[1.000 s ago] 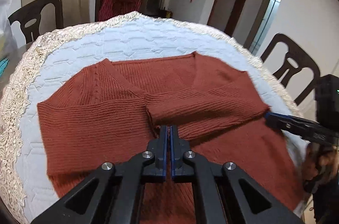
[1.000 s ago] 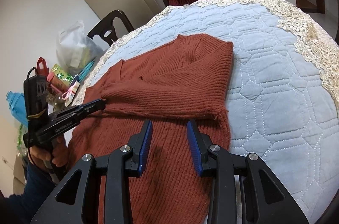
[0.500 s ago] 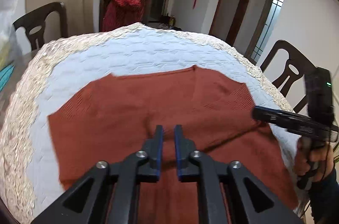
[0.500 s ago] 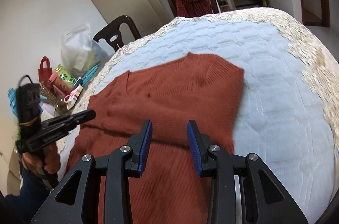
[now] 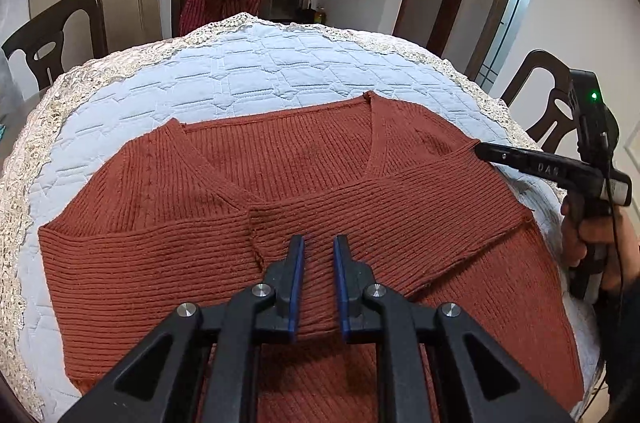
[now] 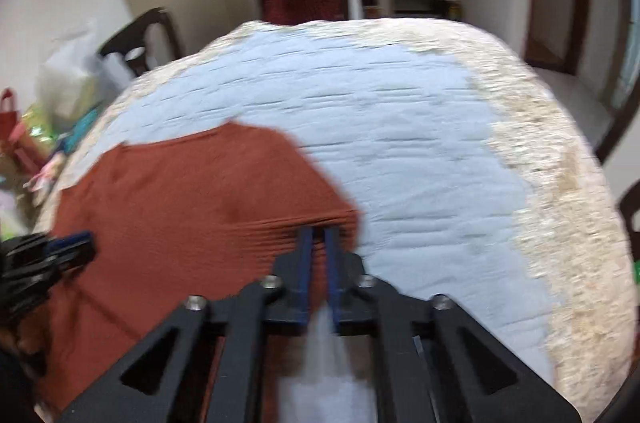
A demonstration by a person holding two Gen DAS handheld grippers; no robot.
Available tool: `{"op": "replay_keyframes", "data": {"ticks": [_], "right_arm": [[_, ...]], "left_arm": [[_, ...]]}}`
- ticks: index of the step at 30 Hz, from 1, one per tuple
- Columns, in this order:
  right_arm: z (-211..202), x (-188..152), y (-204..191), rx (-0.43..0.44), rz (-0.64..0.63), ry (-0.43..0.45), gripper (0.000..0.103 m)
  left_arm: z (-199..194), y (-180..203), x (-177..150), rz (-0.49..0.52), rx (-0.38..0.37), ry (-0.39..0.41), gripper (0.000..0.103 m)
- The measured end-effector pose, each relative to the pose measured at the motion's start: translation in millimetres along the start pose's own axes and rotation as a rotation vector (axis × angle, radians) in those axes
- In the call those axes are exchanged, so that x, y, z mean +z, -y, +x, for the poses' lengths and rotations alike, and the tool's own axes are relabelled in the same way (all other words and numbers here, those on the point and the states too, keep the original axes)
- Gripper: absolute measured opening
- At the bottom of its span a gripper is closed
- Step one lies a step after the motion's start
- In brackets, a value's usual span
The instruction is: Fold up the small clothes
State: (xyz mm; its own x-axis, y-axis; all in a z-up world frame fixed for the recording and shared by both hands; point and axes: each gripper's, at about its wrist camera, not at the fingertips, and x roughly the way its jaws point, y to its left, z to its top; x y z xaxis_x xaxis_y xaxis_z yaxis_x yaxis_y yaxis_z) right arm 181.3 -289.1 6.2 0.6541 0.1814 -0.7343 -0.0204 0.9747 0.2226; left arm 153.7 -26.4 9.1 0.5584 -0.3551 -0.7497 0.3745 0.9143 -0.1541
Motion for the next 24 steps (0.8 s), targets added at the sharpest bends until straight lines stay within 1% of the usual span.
{"op": "replay_keyframes", "data": {"ticks": [2,3,4,5,8,10,12,14,16,17,19,21,24], "right_arm": [[-3.7,-0.3,4.1,0.021,0.019,-0.003,0.003],[-6.1,-1.5,3.1,0.018,0.019,-0.001,0.007],[-11.4,-4.6,0.9,0.002,0.018,0.0,0.008],[-15.9,-7.3,-1.4,0.004,0.015,0.002,0.008],[-36.1,-22.0,-13.0,0.057,-0.008,0.027,0.008],[-46.4,-37.6,-24.0,0.082,-0.055,0.034,0.008],[-44.9,-47.2,-32.6,0.084,-0.103,0.019,0.008],[-34.7,-54.4,-34.3,0.054,-0.131,-0.009,0.008],[-38.6,-51.5,-28.0,0.063,-0.086,-0.009,0.008],[-43.7,-52.4,-24.3,0.055,-0.077,-0.003,0.008],[-54.2,-55.0,-24.5,0.048,-0.089,0.01,0.008],[-60.3,-58.0,-26.4,0.06,-0.102,0.011,0.009],[-69.1,-68.4,-30.5,0.08,-0.105,0.011,0.019]], "left_arm": [[-2.0,-1.3,0.3,-0.011,-0.004,0.0,0.017],[-3.5,-1.5,1.2,-0.017,0.0,0.001,0.017],[-6.3,-1.3,1.5,-0.018,0.007,0.007,0.017],[-9.9,-1.0,0.5,-0.019,0.015,0.015,0.017],[-21.6,-1.9,-9.2,-0.028,-0.002,0.026,0.018],[-23.7,-1.0,-17.4,-0.019,-0.002,0.019,0.019],[-20.3,-0.3,-23.0,-0.003,0.012,0.016,0.02],[-21.6,-1.8,-22.7,-0.017,0.011,0.019,0.02],[-27.4,-2.6,-21.9,-0.031,0.026,0.021,0.021],[-31.1,-2.4,-23.1,-0.032,0.031,0.027,0.022],[-39.9,-2.2,-29.0,-0.032,0.044,0.039,0.032],[-46.0,-3.7,-35.6,-0.039,0.066,0.047,0.034],[-53.9,-5.2,-47.6,-0.062,0.107,0.047,0.034]]}}
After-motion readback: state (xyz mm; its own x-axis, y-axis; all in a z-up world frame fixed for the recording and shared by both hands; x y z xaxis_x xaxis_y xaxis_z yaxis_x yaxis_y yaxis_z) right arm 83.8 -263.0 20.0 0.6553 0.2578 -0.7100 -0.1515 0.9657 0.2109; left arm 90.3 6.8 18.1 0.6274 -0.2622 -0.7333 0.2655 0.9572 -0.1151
